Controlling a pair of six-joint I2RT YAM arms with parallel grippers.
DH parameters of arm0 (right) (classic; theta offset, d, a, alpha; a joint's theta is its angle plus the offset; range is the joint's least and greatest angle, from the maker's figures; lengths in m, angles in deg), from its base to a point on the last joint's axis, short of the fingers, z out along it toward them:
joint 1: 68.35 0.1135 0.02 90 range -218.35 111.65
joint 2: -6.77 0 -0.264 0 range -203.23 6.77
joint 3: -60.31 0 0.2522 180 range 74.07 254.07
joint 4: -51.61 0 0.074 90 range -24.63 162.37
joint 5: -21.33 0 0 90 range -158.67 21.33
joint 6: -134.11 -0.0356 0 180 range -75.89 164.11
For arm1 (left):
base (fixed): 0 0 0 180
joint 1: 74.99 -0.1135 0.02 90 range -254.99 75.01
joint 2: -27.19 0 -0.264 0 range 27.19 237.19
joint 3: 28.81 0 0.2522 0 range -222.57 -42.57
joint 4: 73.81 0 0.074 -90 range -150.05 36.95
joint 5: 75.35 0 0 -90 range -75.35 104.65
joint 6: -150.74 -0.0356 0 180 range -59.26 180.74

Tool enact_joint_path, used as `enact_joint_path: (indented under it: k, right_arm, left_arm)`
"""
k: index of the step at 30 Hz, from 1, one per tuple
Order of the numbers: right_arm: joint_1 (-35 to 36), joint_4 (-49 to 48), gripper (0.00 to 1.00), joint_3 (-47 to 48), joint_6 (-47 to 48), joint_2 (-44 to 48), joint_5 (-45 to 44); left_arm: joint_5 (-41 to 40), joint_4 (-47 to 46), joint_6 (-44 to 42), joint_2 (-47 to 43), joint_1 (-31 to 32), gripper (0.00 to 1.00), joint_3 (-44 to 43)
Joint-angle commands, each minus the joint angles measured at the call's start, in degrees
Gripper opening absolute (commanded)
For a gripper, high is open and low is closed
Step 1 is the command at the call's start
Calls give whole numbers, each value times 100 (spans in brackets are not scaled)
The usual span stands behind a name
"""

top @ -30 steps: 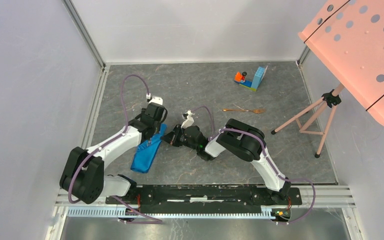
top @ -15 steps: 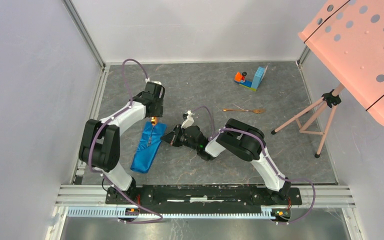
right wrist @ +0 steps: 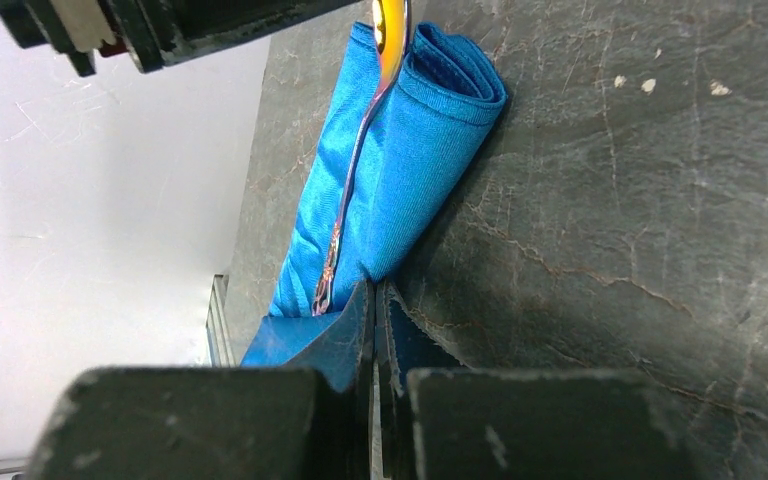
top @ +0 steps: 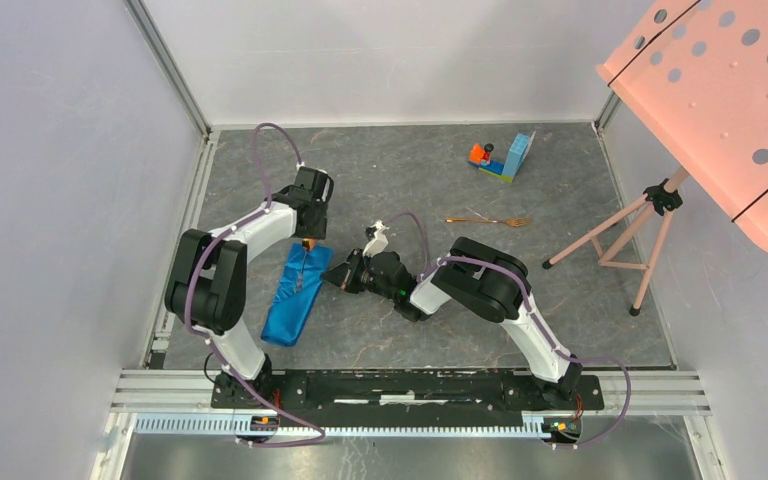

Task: Fold the napkin into a case and place the utensils inside
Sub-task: Insert the spoon into the folded napkin.

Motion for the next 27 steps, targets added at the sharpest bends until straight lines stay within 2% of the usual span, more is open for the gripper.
enact_joint_path:
  k: [1, 4, 9, 12, 16, 27]
  right_arm:
    - [-21, -242, 0, 5, 2, -76, -15]
    - [-23, -233, 0, 5, 16, -60, -18]
    - [-26, -224, 0, 20, 15, -76, -15]
    - [-27, -220, 0, 14, 26, -63, -18]
    - [-23, -220, 0, 13, 46, -64, -15]
    - [-26, -224, 0, 29, 37, -87, -17]
  left_arm:
    - [-117, -156, -218, 177, -9, 47, -136]
    - [-117, -122, -240, 238, -9, 45, -150]
    - [-190, -114, -316, 225, -16, 33, -104]
    - [-240, -120, -379, 205, -14, 30, -59]
    - [-254, -56, -374, 183, -14, 43, -112]
    - [-145, 280, -255, 229, -238, 53, -504]
